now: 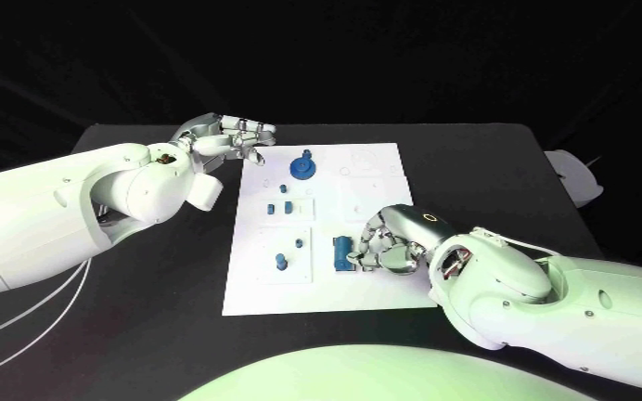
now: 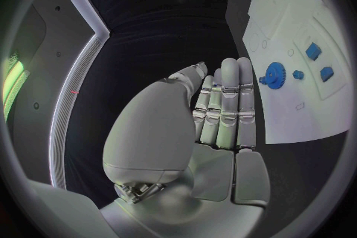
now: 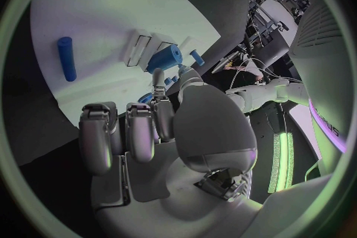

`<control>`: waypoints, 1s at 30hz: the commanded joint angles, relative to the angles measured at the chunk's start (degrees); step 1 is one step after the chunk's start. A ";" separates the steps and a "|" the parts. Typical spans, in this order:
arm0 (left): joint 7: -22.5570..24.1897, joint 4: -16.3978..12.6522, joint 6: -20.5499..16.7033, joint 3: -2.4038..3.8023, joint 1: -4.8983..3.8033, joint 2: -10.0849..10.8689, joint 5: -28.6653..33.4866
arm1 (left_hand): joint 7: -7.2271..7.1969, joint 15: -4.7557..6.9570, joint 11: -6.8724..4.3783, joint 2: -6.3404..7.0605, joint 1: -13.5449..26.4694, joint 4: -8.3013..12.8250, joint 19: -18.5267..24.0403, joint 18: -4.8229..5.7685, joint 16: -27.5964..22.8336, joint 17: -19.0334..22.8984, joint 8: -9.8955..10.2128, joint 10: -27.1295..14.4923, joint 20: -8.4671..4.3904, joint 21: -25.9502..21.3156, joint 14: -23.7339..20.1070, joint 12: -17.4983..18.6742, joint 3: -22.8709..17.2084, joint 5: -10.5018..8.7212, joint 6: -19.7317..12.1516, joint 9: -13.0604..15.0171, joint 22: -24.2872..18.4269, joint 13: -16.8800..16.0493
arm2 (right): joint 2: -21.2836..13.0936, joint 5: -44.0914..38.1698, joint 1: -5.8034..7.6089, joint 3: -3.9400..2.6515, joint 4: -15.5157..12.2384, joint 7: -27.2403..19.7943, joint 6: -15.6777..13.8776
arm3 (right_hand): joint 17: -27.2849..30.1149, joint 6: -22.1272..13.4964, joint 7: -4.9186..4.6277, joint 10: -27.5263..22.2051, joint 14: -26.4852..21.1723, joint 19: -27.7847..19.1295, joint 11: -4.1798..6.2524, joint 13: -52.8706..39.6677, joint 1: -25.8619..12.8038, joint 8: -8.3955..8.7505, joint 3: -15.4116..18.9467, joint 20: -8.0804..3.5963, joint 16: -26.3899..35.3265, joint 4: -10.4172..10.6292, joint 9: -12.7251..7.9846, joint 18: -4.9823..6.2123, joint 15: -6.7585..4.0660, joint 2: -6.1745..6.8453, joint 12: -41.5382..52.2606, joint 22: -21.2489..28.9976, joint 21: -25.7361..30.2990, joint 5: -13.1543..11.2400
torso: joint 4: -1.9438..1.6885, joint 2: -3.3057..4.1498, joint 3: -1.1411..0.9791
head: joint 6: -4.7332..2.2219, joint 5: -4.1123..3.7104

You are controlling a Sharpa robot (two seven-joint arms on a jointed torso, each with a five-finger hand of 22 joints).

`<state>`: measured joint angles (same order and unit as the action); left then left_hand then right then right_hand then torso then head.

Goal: Assemble the parts on the task board

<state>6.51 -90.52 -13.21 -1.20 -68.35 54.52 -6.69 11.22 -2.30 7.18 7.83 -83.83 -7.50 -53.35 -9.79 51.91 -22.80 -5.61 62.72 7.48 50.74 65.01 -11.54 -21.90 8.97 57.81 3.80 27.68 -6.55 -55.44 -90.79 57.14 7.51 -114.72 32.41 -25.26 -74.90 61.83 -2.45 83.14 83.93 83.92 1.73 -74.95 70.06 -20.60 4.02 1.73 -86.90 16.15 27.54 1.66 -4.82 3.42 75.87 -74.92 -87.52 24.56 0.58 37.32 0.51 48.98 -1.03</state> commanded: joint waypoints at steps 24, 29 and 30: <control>0.06 -0.13 0.96 0.02 -0.02 0.03 -0.19 | 0.09 -0.21 -0.11 -0.48 -0.21 0.31 -0.15 -0.80 -0.32 0.09 -0.07 -0.36 0.33 -0.25 -0.28 -0.32 -0.20 0.07 -0.38 0.06 -0.11 -0.09 | 2.28 -0.89 -0.04 -0.01 3.30 0.62 3.65 | -10.03 1.38 0.50 1.37 5.03 5.43 0.27 -5.46 0.12 -0.57 -0.05 -0.43 -0.55 0.19 0.89 -1.31 -0.44 -0.86 1.93 -14.62 -0.90 -3.29 | -0.02 -0.01 0.03 | -0.04 0.11; 0.10 -0.10 0.76 0.02 -0.02 0.09 -0.19 | 0.09 -0.21 -0.11 -0.50 -0.20 0.29 -0.16 -0.80 -0.32 0.09 -0.08 -0.37 0.33 -0.26 -0.28 -0.34 -0.21 0.06 -0.38 0.06 -0.11 -0.10 | 2.21 -0.95 -0.04 -0.01 3.59 0.59 4.19 | -10.29 1.50 0.58 1.64 5.09 5.62 0.34 -5.89 -0.32 -0.73 0.11 -0.49 -0.69 0.35 1.05 -1.41 -0.50 -0.96 2.47 -14.76 -1.36 -3.02 | 0.02 -0.01 0.04 | -0.04 0.14; 0.11 -0.09 0.76 0.02 -0.02 0.10 -0.19 | 0.09 -0.21 -0.11 -0.50 -0.20 0.29 -0.16 -0.80 -0.32 0.09 -0.08 -0.37 0.33 -0.26 -0.28 -0.34 -0.21 0.06 -0.38 0.06 -0.11 -0.10 | 2.19 -0.95 -0.04 -0.01 3.61 0.57 4.29 | -10.32 1.51 0.59 1.69 5.09 5.64 0.34 -5.97 -0.34 -0.75 0.12 -0.49 -0.71 0.35 1.06 -1.42 -0.51 -0.97 2.57 -14.77 -1.40 -3.00 | 0.01 -0.02 0.02 | -0.03 0.18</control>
<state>6.39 -90.55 -13.14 -1.21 -68.35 54.64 -6.69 11.22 -2.30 7.18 7.83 -83.82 -7.34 -53.35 -9.78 51.91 -22.80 -5.61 62.72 7.47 50.74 65.01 -11.54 -22.06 8.96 57.81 3.80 27.63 -6.58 -53.20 -90.76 57.16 7.48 -111.48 32.43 -22.25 -74.94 62.96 -1.74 83.70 83.93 83.92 1.98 -74.93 69.83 -21.06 4.03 1.74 -87.45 16.15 28.52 0.79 -4.82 2.72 78.24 -74.91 -88.83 21.47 0.55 37.31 0.55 48.95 -0.89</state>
